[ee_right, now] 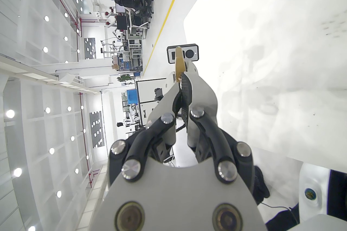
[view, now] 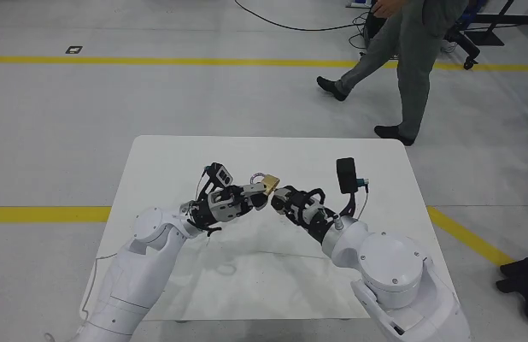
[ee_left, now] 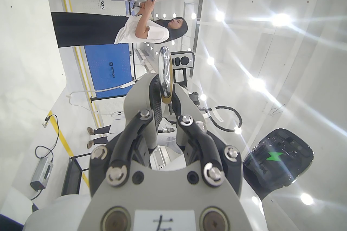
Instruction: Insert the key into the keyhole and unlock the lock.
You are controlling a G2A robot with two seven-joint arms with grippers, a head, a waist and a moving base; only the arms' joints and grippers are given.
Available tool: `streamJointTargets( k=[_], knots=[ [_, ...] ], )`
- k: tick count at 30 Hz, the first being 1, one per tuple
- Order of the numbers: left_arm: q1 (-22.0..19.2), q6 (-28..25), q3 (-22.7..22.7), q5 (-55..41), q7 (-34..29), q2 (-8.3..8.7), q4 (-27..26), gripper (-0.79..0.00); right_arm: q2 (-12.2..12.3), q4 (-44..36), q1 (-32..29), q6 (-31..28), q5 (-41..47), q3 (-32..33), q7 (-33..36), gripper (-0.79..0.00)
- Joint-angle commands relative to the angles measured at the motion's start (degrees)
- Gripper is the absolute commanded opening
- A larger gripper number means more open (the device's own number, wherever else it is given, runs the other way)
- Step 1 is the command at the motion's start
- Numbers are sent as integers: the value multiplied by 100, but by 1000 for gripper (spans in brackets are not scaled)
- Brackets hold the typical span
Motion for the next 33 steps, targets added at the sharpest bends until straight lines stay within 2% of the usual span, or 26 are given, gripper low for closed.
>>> streamJointTargets(
  k=[1,20,21,26,29,33],
  knots=[
    [8,-15,-4,8,2,3,-15,-785,5,0,-1,0,-1,6,16,0],
    [159,-62,-141,-84,334,25,-137,-785,13,0,12,0,31,88,14,0],
    [161,-63,-152,-80,335,28,-158,-785,4,0,-9,-155,151,127,55,0],
    [185,-186,-205,195,245,58,-253,-785,-87,0,-455,-1718,1649,1032,81,0],
    [181,-214,-209,222,-59,76,-331,-785,-39,0,-683,-1572,1658,1284,292,0],
    [171,-130,-254,222,-417,109,-376,-785,80,84,-714,-1300,1486,1601,1183,0]
  ],
)
